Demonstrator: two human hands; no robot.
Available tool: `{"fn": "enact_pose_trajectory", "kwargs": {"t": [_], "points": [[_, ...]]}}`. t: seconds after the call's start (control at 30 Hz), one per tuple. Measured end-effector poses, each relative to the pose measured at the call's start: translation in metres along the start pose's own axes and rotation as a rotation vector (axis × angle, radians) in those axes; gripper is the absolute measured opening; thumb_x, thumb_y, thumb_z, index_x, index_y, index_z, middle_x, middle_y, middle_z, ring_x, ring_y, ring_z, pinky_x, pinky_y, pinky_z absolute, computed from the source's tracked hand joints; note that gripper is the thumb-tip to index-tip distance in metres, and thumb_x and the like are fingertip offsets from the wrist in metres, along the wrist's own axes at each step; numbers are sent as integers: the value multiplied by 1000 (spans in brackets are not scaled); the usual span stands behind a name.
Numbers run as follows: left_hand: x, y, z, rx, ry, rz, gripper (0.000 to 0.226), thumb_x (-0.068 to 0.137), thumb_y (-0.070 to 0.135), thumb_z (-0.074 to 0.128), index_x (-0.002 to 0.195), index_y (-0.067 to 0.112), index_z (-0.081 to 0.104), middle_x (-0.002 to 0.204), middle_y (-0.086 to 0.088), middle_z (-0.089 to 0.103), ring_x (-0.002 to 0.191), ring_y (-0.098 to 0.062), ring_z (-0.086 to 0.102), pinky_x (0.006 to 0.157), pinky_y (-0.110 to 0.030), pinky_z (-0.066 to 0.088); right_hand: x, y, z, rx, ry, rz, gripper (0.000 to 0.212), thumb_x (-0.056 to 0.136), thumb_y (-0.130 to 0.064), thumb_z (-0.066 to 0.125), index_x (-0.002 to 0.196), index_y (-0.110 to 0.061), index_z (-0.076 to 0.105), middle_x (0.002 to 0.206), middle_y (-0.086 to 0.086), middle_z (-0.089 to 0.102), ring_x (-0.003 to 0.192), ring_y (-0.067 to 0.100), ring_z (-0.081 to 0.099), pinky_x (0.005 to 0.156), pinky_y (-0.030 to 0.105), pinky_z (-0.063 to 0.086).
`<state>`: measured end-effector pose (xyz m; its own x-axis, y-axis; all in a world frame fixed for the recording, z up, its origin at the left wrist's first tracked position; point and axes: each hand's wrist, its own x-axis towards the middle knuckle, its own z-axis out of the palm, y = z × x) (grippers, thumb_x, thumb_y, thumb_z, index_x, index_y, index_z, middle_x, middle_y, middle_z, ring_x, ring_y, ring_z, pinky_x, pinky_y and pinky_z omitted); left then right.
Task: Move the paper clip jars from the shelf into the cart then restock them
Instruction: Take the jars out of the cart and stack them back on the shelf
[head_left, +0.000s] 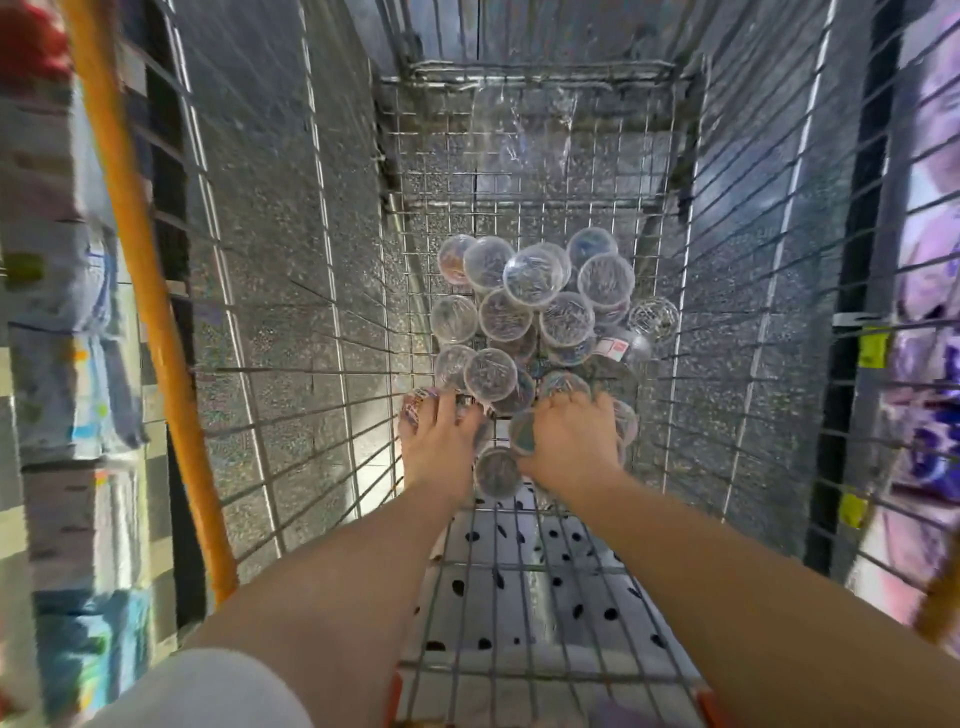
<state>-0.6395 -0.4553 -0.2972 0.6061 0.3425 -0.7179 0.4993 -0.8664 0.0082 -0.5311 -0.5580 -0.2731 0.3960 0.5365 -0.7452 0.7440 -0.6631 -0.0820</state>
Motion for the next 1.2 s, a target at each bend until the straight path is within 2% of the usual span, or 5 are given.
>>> {"fn": "enact_pose_trajectory", "kwargs": {"t": [0.23,0.4,0.77,1.0,1.2], "points": [[3,-4,-24,8,1,104,67,76,48,67,131,20,39,142,-4,37,139,-23,22,112,-49,14,-15,4,-27,148,79,30,66,78,-60,55,125,-14,48,120,1,56,119,20,49,114,52,3],[-42,11,-71,-198,132,29,57,79,47,64,123,19,41,119,-3,51,103,-24,55,86,-37,45,-65,15,-69,232,212,35,57,74,-63,56,107,-17,44,77,-7,52,90,18,61,112,49,11],[-171,66,-168,-747,759,-44,57,80,34,67,126,11,44,118,-11,49,108,-28,50,78,-31,38,-192,40,-147,577,615,-119,58,65,-48,69,109,-22,42,107,-3,55,91,21,56,85,38,46],[-264,58,-223,-835,984,51,52,68,42,74,110,18,54,104,-2,62,101,-22,57,81,-32,45,-281,29,-208,557,803,-381,64,67,-42,73,118,-21,40,112,-3,52,104,22,54,82,33,42],[-345,23,-266,-925,1207,60,31,71,31,76,94,24,56,88,5,64,79,-11,59,59,-17,41,-347,-21,-269,499,883,-633,64,68,-47,70,121,-28,41,116,-9,52,102,13,53,85,31,45]]}}
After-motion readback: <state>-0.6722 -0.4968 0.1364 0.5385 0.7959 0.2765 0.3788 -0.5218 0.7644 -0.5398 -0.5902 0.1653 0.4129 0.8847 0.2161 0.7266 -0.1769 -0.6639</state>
